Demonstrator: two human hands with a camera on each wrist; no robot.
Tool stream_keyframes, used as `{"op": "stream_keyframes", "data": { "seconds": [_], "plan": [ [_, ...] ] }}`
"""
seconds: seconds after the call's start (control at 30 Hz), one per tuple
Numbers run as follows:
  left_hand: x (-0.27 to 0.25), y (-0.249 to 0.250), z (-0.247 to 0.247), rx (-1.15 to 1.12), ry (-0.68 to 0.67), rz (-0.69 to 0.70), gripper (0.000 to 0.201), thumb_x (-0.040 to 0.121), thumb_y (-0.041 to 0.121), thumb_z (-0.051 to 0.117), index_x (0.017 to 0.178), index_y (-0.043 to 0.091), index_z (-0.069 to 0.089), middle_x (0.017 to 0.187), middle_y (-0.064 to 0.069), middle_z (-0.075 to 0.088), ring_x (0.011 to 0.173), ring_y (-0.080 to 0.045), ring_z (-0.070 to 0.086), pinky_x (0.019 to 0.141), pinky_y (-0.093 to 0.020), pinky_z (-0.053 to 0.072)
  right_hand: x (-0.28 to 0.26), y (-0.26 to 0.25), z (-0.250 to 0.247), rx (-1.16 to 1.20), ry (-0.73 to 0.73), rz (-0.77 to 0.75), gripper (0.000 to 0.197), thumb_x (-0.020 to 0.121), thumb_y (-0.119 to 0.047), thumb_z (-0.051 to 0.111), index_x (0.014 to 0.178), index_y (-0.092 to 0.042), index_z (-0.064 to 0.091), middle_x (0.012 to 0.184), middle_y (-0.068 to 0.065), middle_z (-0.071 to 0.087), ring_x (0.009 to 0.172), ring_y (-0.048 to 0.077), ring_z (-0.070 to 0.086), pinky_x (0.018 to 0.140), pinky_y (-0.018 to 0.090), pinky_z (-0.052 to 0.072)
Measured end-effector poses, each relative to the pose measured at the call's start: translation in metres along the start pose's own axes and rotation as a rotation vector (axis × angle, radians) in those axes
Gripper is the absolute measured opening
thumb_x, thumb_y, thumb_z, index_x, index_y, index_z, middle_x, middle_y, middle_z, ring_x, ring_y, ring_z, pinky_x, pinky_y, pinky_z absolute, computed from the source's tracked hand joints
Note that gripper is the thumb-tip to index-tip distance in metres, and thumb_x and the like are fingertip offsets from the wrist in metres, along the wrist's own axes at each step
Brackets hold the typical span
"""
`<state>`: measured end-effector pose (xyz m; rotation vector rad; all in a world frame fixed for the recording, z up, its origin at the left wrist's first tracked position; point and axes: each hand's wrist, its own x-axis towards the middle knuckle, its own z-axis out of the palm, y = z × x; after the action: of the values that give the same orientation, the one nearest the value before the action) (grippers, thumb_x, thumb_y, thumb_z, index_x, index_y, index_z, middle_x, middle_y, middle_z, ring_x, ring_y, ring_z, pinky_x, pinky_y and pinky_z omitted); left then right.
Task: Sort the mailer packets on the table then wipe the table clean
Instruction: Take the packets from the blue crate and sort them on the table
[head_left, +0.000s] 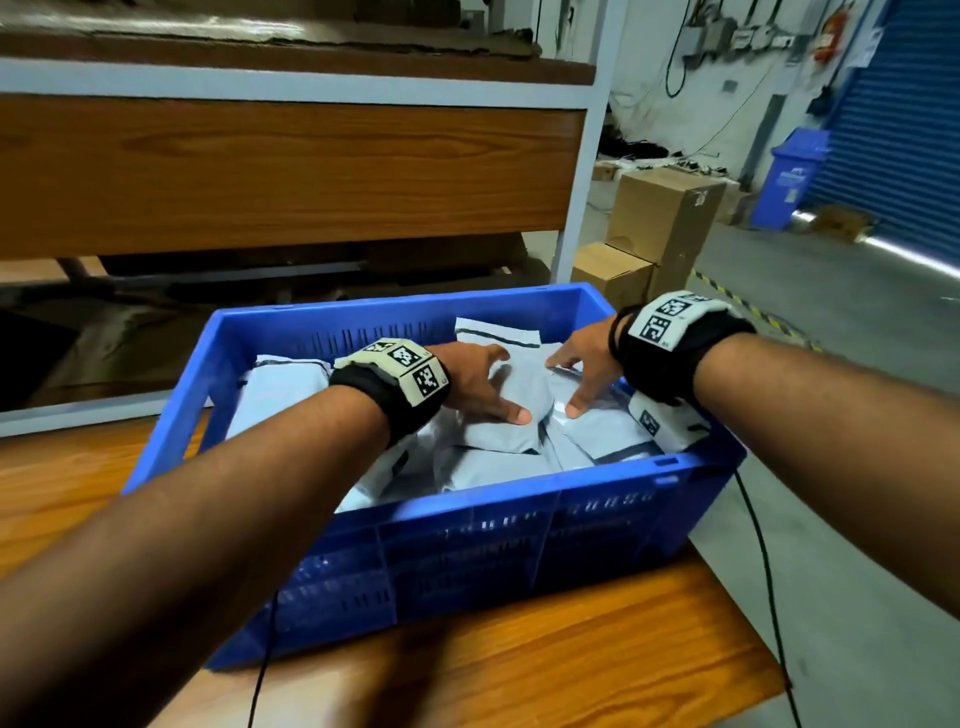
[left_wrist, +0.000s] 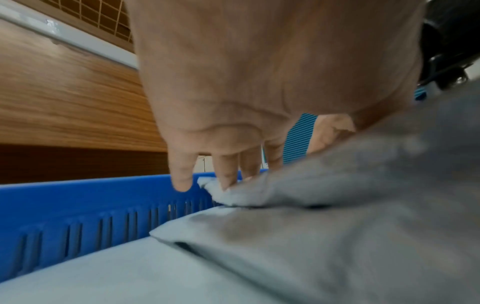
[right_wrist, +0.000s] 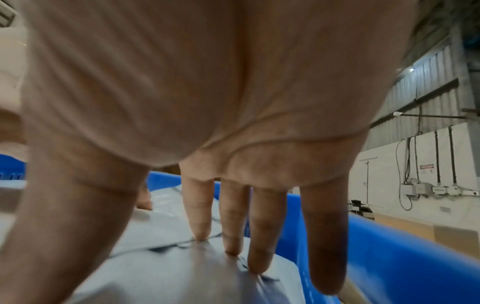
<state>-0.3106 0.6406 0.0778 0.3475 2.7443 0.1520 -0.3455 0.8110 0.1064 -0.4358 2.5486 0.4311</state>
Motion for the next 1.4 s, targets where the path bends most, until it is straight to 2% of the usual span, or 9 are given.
{"op": "stream_keyframes", "data": {
  "seconds": [0.13, 0.4, 0.53, 0.67, 0.8, 1.0, 1.1, 1.23, 1.4],
  "plan": [
    [-0.004, 0.004, -0.002, 0.147, 0.019, -0.056, 0.108, 0.061, 0.088, 0.051, 0.150, 0.033, 0.022, 0.151, -0.008, 0.030, 0.136, -0.034, 0.034, 0.107, -0.048, 0.034, 0.005, 0.002, 0.007, 0.012, 0.007, 0.005, 0.089, 0.078, -0.055, 0.069, 0.150, -0.021, 0.029, 0.150, 0.002, 0.039, 0.135, 0.025, 0.040, 0.110, 0.036, 0.031],
    [-0.010, 0.003, 0.002, 0.168, -0.049, -0.070, 0.110, 0.055, 0.088, 0.057, 0.146, 0.034, 0.027, 0.146, -0.011, 0.026, 0.135, -0.038, 0.025, 0.108, -0.056, 0.031, -0.002, -0.004, -0.005, 0.023, 0.044, -0.012, 0.077, 0.084, -0.053, 0.064, 0.148, -0.023, 0.034, 0.151, 0.002, 0.037, 0.135, 0.023, 0.038, 0.109, 0.035, 0.031],
    [-0.020, -0.013, -0.013, 0.072, -0.023, -0.088, 0.124, 0.051, 0.084, 0.064, 0.152, 0.032, 0.014, 0.154, -0.008, 0.019, 0.140, -0.035, 0.022, 0.112, -0.054, 0.026, -0.006, -0.007, -0.019, 0.027, 0.252, -0.091, 0.059, 0.097, -0.049, 0.046, 0.150, -0.030, 0.029, 0.154, -0.003, 0.033, 0.138, 0.020, 0.035, 0.109, 0.030, 0.026],
    [-0.027, -0.025, -0.006, -0.037, -0.101, -0.052, 0.099, 0.063, 0.064, 0.076, 0.142, 0.014, 0.042, 0.144, -0.004, 0.047, 0.122, -0.020, 0.048, 0.100, -0.033, 0.037, 0.008, -0.023, -0.011, 0.039, 0.160, -0.086, 0.070, 0.090, -0.051, 0.058, 0.150, -0.037, 0.024, 0.155, -0.001, 0.031, 0.139, 0.024, 0.033, 0.111, 0.037, 0.027],
    [-0.032, -0.033, -0.002, -0.153, -0.109, -0.024, 0.097, 0.065, 0.059, 0.077, 0.143, 0.014, 0.038, 0.146, -0.003, 0.044, 0.131, -0.025, 0.042, 0.108, -0.039, 0.033, 0.008, -0.032, -0.005, 0.050, 0.089, -0.089, 0.075, 0.085, -0.052, 0.064, 0.149, -0.038, 0.027, 0.155, 0.002, 0.029, 0.140, 0.025, 0.031, 0.110, 0.038, 0.027],
    [-0.039, -0.040, -0.006, -0.154, -0.043, 0.057, 0.093, 0.070, 0.071, 0.061, 0.149, 0.034, 0.029, 0.155, 0.001, 0.030, 0.140, -0.022, 0.031, 0.116, -0.042, 0.023, 0.003, -0.019, -0.013, 0.168, 0.120, -0.095, 0.076, 0.083, -0.057, 0.063, 0.148, -0.039, 0.028, 0.156, -0.003, 0.027, 0.143, 0.022, 0.026, 0.115, 0.040, 0.020],
    [-0.041, -0.042, -0.002, -0.134, -0.050, 0.005, 0.104, 0.069, 0.067, 0.068, 0.152, 0.030, 0.018, 0.157, -0.005, 0.024, 0.142, -0.026, 0.026, 0.115, -0.041, 0.021, 0.001, -0.014, -0.010, 0.200, 0.088, -0.048, 0.082, 0.081, -0.060, 0.062, 0.150, -0.038, 0.023, 0.158, -0.003, 0.022, 0.145, 0.022, 0.021, 0.116, 0.040, 0.017],
    [-0.036, -0.039, 0.011, -0.134, -0.143, 0.009, 0.107, 0.073, 0.061, 0.070, 0.154, 0.027, 0.009, 0.158, 0.002, 0.024, 0.142, -0.022, 0.027, 0.115, -0.036, 0.020, 0.000, -0.022, 0.004, 0.144, 0.015, -0.017, 0.084, 0.082, -0.062, 0.060, 0.151, -0.039, 0.019, 0.159, 0.001, 0.020, 0.145, 0.024, 0.021, 0.114, 0.039, 0.019],
    [-0.045, -0.059, -0.009, -0.162, -0.031, -0.019, 0.112, 0.065, 0.062, 0.074, 0.153, 0.022, 0.017, 0.158, 0.004, 0.023, 0.144, -0.019, 0.024, 0.116, -0.035, 0.018, -0.002, -0.025, -0.016, 0.140, 0.131, -0.053, 0.082, 0.082, -0.067, 0.053, 0.151, -0.036, 0.020, 0.158, -0.006, 0.022, 0.145, 0.020, 0.023, 0.116, 0.039, 0.017]
  ]
}}
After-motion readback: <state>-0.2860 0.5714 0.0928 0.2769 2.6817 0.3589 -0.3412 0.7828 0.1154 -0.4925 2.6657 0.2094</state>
